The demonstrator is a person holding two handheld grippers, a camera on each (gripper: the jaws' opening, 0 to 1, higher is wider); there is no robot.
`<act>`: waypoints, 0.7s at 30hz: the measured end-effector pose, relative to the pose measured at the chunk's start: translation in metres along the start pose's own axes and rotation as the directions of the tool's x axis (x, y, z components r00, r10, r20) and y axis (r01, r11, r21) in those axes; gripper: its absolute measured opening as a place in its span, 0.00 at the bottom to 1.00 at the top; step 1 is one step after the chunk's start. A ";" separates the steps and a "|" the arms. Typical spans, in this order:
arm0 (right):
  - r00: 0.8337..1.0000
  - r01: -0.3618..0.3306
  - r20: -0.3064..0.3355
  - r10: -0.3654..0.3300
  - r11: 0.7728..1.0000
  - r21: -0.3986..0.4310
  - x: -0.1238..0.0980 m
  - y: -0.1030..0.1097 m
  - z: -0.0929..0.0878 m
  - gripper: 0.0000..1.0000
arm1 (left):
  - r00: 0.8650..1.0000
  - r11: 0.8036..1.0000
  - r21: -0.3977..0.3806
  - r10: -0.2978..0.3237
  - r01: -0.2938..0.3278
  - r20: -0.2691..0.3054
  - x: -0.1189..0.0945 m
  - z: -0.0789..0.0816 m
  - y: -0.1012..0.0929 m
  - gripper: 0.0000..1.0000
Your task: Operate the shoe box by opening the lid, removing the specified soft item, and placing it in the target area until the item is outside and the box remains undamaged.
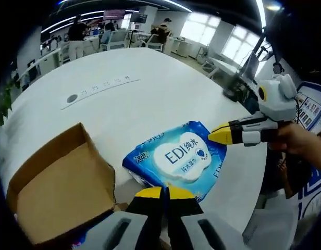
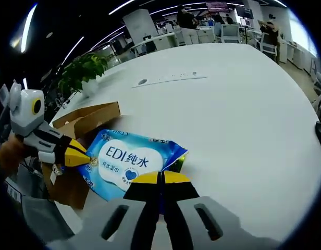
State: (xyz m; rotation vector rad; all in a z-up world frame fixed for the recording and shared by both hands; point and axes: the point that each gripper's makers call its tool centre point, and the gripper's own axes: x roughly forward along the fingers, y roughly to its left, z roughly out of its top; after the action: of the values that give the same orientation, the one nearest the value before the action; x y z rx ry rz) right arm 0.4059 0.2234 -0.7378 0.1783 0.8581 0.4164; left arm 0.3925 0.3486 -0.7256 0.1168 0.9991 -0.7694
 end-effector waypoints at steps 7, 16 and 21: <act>1.000 0.006 0.002 -0.006 1.000 0.009 0.003 -0.002 -0.002 0.00 | 1.000 0.999 0.032 0.013 -0.012 -0.016 0.002 0.000 0.001 0.00; 1.000 0.008 0.001 -0.008 1.000 0.010 0.010 -0.001 -0.005 0.00 | 0.999 0.996 0.077 0.039 -0.036 -0.034 0.003 -0.002 0.005 0.00; 1.000 0.012 0.002 -0.012 1.000 0.012 0.011 -0.002 -0.004 0.00 | 0.998 0.996 0.082 0.040 -0.037 -0.038 0.004 -0.002 0.006 0.00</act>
State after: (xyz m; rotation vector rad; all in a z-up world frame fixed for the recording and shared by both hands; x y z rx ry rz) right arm 0.4097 0.2260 -0.7483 0.1844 0.8592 0.4001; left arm 0.3959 0.3516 -0.7316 0.2216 1.0008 -0.7748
